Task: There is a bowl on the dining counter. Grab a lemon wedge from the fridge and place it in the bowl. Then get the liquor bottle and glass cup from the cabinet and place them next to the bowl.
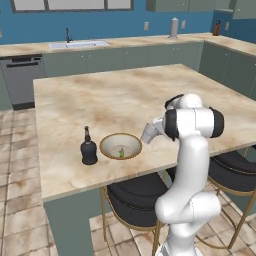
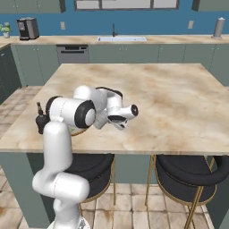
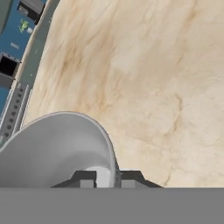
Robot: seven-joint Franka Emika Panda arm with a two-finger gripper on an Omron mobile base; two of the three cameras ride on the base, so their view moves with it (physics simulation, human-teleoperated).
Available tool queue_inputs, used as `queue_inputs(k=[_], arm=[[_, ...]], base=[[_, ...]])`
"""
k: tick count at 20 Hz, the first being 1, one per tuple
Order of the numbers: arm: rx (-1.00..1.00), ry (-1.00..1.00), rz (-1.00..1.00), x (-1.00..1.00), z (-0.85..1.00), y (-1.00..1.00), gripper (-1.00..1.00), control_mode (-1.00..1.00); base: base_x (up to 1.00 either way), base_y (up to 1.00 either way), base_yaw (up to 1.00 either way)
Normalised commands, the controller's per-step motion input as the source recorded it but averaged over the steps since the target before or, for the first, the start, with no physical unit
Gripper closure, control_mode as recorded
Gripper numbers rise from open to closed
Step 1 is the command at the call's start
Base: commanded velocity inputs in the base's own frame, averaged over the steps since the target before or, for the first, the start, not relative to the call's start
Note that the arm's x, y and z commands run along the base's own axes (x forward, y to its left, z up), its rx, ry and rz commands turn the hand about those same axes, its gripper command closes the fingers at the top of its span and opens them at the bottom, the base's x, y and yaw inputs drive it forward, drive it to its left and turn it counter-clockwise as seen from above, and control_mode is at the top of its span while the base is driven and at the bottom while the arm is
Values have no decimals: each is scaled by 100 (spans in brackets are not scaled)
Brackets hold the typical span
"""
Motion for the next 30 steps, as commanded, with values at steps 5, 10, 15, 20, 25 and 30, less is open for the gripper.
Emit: queue_inputs(k=[5, 10, 15, 20, 25, 30], arm=[[-1, -3, 0, 2, -27, 2, 100, -100], [0, -7, 0, 0, -6, 25, 100, -100], [0, -17, 0, 0, 0, 44, 100, -100], [-3, -21, 0, 0, 0, 34, 100, -100], [-19, -24, 0, 0, 12, 7, 100, -100], [-25, -14, 0, 3, 12, 0, 100, -100]], base=[[0, 0, 0], [0, 0, 0], [0, 0, 0], [0, 0, 0], [0, 0, 0], [0, 0, 0]])
